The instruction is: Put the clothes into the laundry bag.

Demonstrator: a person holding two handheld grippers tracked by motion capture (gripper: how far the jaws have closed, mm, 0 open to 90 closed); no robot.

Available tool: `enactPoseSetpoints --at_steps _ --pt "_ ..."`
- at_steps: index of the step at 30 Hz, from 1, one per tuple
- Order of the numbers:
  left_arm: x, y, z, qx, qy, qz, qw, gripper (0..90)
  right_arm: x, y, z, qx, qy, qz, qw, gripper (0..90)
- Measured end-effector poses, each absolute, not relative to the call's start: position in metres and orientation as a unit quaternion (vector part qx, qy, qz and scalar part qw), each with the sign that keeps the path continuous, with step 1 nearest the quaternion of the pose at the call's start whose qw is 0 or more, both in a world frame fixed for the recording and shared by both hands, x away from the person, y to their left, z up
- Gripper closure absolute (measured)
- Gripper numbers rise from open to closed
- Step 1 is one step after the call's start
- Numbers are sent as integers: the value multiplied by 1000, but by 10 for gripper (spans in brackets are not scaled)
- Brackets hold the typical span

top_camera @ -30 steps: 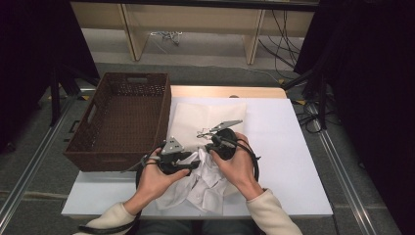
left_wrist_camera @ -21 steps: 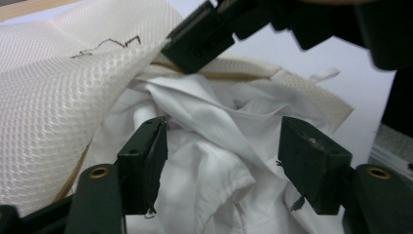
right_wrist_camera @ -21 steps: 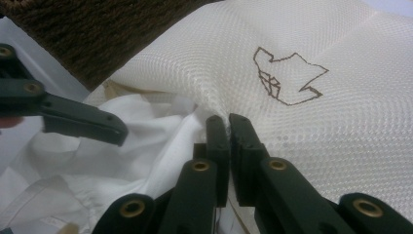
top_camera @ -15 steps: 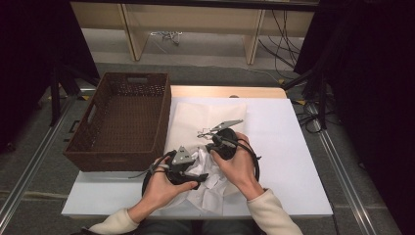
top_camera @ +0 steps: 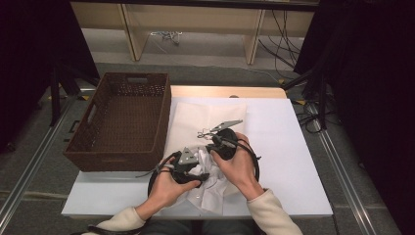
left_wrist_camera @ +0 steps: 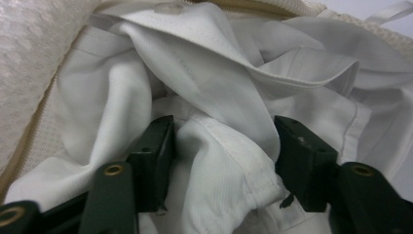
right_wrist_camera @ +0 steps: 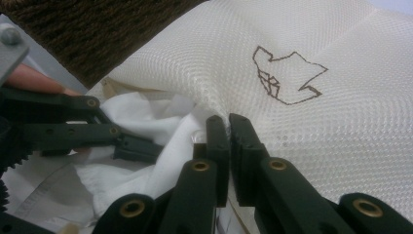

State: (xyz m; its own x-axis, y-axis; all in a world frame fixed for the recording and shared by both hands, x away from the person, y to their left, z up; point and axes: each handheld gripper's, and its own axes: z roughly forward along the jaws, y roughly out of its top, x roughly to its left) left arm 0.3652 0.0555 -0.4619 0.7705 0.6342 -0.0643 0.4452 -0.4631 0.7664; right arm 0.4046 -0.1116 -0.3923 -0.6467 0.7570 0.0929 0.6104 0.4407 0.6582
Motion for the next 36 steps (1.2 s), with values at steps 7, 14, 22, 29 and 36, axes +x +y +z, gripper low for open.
enactPoseSetpoints --at_steps 7,14,22,29,36 --pt "369 50 -468 853 323 115 393 583 407 -112 -394 390 846 344 120 887" --pt "373 50 -471 847 336 99 400 696 408 -113 -394 395 844 344 112 888" --pt "374 50 -471 842 341 96 407 779 409 -115 -395 394 845 345 111 888" --pt "374 54 -465 824 355 86 433 823 406 -115 -392 410 838 345 105 888" --pt "375 55 -455 808 359 77 461 834 407 -116 -389 401 838 351 121 888"
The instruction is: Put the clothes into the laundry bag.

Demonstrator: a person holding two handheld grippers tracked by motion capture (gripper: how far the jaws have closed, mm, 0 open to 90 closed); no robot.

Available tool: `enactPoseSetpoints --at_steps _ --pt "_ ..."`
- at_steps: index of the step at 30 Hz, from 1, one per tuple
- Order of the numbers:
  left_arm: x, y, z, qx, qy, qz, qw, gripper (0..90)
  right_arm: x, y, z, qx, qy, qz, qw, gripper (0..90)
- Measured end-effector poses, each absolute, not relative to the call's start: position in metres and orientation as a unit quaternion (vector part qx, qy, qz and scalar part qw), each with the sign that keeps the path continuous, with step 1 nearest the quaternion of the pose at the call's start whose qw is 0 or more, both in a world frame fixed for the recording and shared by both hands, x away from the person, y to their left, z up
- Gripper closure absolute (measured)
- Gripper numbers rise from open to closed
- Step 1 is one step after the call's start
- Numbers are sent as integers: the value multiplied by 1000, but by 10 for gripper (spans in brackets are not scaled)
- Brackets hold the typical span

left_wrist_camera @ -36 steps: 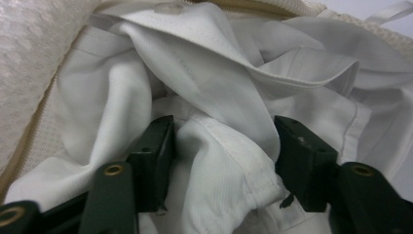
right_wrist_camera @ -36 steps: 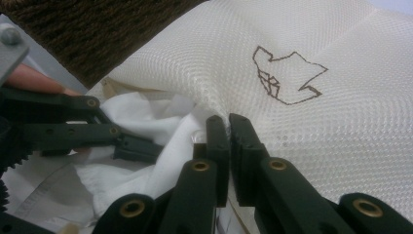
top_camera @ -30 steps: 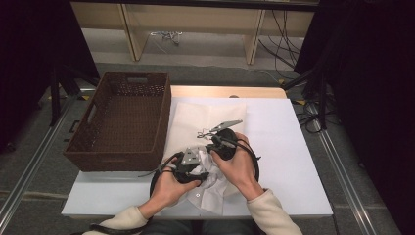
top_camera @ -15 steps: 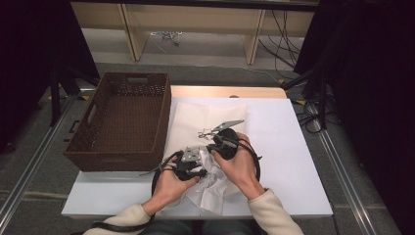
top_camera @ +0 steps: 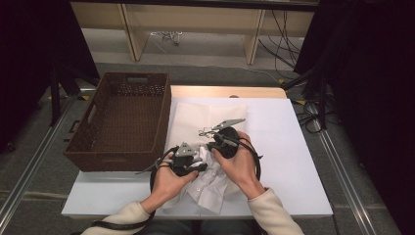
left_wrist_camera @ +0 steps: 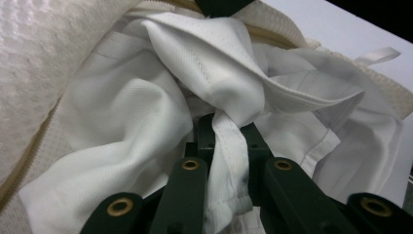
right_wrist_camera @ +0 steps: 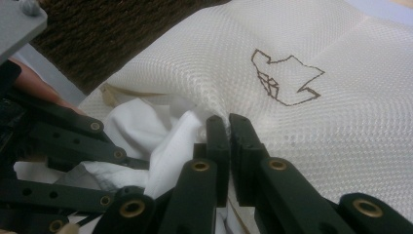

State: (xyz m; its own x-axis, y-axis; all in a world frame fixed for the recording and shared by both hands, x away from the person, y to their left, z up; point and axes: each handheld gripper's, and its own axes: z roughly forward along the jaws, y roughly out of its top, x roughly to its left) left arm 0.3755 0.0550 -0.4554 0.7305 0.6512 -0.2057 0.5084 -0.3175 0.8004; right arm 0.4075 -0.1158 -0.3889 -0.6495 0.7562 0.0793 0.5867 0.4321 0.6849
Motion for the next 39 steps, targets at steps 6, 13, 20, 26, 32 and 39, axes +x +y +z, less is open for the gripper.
enactPoseSetpoints --at_steps 6,13,20,26,32,39 --pt "380 54 -454 801 370 89 461 835 404 -113 -386 403 837 350 120 888" --pt "395 54 -460 799 380 99 455 833 402 -112 -384 401 836 354 118 888" --pt "397 52 -465 790 390 95 464 740 404 -114 -385 406 836 351 115 887" --pt "379 66 -456 795 367 109 470 446 405 -116 -386 398 839 350 122 887" --pt "358 75 -448 807 329 138 471 333 407 -117 -387 386 842 354 129 887" --pt "356 61 -467 837 316 126 428 404 407 -116 -387 390 842 350 124 886"
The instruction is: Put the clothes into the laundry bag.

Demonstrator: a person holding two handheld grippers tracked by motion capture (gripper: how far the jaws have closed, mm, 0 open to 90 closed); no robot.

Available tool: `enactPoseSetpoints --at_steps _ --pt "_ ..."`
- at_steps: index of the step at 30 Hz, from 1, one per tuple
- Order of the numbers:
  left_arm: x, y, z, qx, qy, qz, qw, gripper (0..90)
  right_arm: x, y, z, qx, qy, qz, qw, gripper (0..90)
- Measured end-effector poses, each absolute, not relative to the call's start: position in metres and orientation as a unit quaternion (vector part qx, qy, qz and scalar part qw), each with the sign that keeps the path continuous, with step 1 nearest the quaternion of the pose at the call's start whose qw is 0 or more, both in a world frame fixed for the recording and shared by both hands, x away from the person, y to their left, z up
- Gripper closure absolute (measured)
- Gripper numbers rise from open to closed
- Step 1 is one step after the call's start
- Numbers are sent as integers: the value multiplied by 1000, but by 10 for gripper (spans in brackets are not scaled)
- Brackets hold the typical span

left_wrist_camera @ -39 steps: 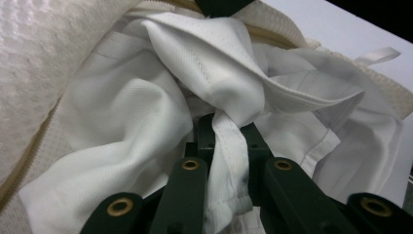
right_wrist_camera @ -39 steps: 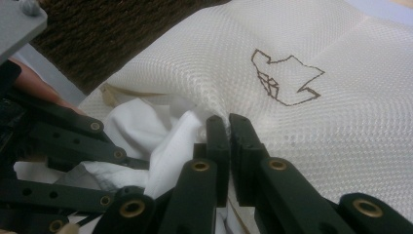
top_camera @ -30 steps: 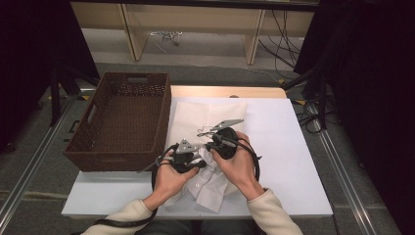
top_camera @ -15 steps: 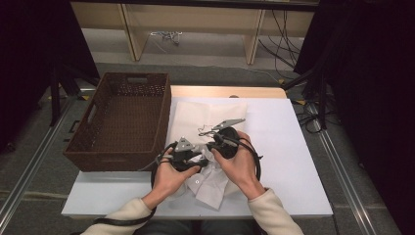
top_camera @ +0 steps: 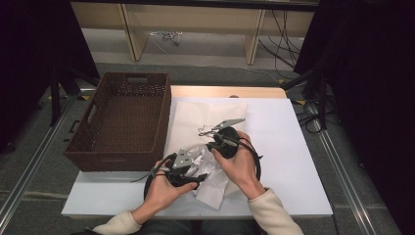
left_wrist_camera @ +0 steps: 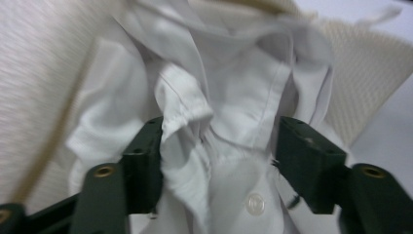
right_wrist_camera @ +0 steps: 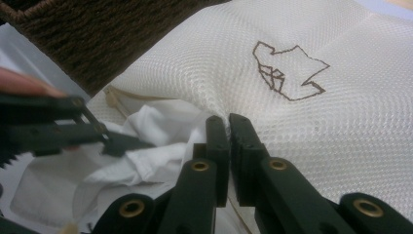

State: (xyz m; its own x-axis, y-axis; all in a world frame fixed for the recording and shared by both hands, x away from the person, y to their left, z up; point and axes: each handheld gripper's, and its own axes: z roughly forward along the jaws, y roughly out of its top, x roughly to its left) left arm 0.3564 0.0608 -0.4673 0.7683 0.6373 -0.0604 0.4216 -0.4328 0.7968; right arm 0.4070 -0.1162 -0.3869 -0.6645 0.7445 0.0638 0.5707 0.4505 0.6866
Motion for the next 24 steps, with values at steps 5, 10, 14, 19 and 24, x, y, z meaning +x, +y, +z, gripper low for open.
enactPoseSetpoints --at_steps 5,10,14,19,24 --pt "357 51 -476 855 300 140 401 488 406 -115 -388 399 841 347 114 886" --pt "362 47 -478 856 306 133 394 591 409 -115 -389 382 847 349 124 886" --pt "366 45 -480 850 318 125 402 718 406 -114 -389 404 841 342 109 886" --pt "370 49 -477 836 334 110 421 836 405 -114 -389 401 841 343 113 886" --pt "371 51 -469 821 341 104 446 850 404 -112 -387 411 836 346 112 885"
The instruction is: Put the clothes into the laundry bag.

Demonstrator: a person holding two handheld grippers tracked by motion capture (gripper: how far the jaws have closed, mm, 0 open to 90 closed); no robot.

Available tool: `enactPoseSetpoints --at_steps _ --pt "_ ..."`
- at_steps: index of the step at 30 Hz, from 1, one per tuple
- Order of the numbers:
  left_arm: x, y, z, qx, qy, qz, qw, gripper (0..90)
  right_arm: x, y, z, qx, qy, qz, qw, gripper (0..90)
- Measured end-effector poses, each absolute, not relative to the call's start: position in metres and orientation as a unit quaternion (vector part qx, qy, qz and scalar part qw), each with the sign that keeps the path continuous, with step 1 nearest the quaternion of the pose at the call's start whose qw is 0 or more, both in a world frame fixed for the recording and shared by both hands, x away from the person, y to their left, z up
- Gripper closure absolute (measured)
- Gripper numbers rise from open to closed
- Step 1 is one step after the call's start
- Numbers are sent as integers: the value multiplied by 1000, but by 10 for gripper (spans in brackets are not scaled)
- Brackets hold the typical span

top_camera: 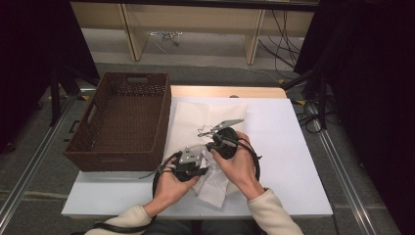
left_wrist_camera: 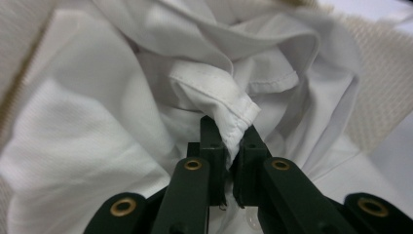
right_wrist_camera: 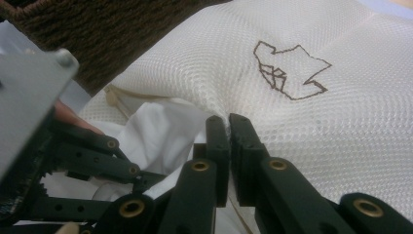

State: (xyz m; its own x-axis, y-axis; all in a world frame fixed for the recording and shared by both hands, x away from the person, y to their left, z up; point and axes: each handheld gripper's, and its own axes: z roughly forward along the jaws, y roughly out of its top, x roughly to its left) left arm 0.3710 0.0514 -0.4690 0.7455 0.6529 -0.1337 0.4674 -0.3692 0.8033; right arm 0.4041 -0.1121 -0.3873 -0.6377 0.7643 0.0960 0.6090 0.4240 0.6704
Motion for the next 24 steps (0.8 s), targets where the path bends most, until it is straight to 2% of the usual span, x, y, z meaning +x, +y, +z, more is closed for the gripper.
enactPoseSetpoints --at_steps 7,9,19,22,24 --pt "382 51 -456 801 349 114 472 854 405 -114 -385 385 840 358 131 886" --pt "386 50 -456 801 349 117 473 853 402 -113 -383 406 836 352 114 886" --pt "399 46 -473 797 365 117 466 841 406 -116 -386 393 839 355 126 886" --pt "397 48 -472 802 353 115 467 805 406 -115 -387 407 834 352 117 886" --pt "394 48 -471 795 357 108 478 729 405 -115 -386 409 835 350 113 886"
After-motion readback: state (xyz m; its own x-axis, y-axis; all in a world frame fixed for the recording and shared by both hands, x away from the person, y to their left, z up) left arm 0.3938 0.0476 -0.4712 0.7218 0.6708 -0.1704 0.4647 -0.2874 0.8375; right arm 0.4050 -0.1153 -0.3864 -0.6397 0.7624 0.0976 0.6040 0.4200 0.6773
